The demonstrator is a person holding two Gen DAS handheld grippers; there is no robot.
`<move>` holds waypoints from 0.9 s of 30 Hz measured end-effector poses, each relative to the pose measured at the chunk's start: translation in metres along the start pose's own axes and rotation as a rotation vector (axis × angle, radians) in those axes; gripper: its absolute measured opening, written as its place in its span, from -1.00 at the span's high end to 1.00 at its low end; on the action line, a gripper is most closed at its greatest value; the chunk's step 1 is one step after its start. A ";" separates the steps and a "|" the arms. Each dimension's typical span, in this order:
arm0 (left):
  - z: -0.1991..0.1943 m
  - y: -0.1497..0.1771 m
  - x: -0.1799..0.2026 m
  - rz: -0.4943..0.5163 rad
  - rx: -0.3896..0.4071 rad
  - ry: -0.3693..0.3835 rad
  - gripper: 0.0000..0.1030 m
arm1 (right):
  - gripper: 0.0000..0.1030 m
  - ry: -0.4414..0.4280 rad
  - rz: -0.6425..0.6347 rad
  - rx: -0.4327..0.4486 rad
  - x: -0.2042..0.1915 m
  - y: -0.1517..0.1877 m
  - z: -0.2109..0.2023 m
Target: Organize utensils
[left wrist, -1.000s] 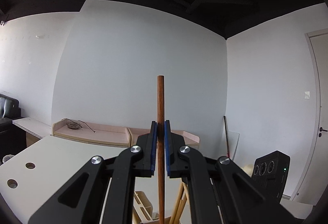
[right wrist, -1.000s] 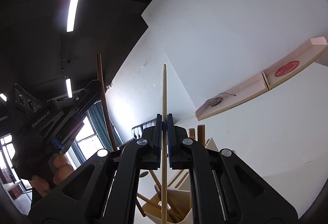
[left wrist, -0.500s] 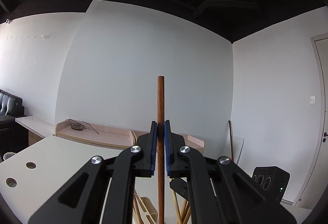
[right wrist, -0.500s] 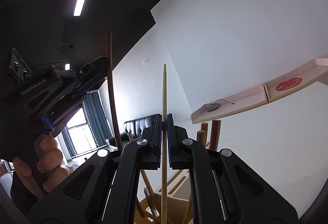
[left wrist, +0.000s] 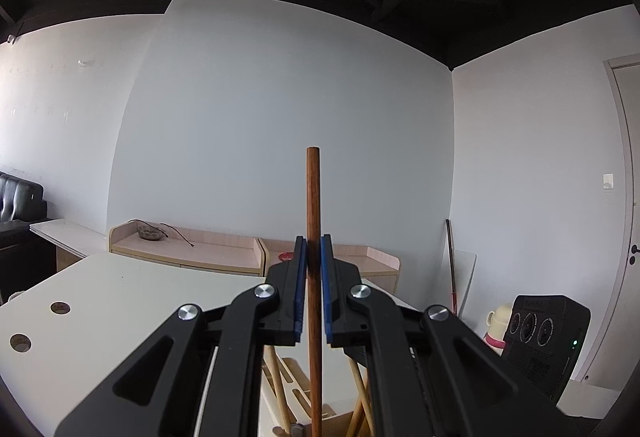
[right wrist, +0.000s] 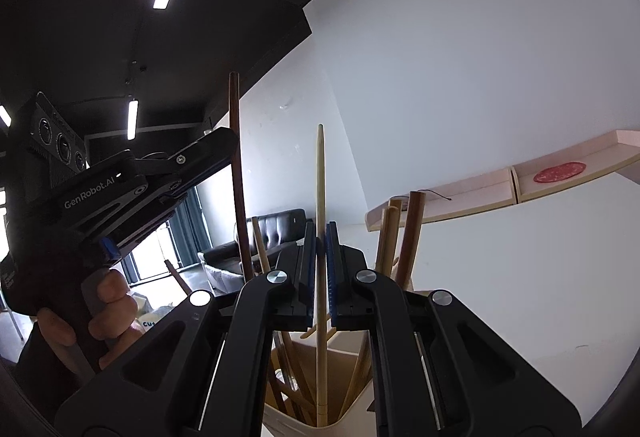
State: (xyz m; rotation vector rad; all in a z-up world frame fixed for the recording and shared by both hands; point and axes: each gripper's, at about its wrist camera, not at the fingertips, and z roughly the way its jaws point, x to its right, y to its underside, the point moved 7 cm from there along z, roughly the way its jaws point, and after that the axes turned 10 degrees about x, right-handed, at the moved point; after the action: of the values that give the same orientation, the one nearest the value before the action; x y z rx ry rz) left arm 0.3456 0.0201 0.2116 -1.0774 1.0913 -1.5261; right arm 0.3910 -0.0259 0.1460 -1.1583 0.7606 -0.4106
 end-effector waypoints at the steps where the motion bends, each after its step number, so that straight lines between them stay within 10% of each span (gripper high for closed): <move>1: -0.002 0.002 0.001 0.006 -0.004 -0.002 0.87 | 0.91 0.008 -0.007 0.004 -0.001 0.000 -0.002; 12: -0.025 0.016 0.008 0.036 -0.053 -0.012 0.86 | 0.85 0.044 -0.026 -0.037 -0.006 0.007 -0.017; 16: -0.034 0.019 0.006 0.021 -0.073 -0.019 0.38 | 0.51 0.050 -0.010 -0.039 -0.011 0.006 -0.029; 27: -0.071 0.007 -0.007 0.008 -0.011 -0.046 0.04 | -0.20 0.057 -0.135 0.005 -0.038 -0.017 -0.078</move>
State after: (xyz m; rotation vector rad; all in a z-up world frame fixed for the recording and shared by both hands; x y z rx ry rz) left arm 0.2798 0.0353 0.1888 -1.1086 1.0727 -1.4837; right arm 0.3104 -0.0591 0.1586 -1.2014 0.7322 -0.5601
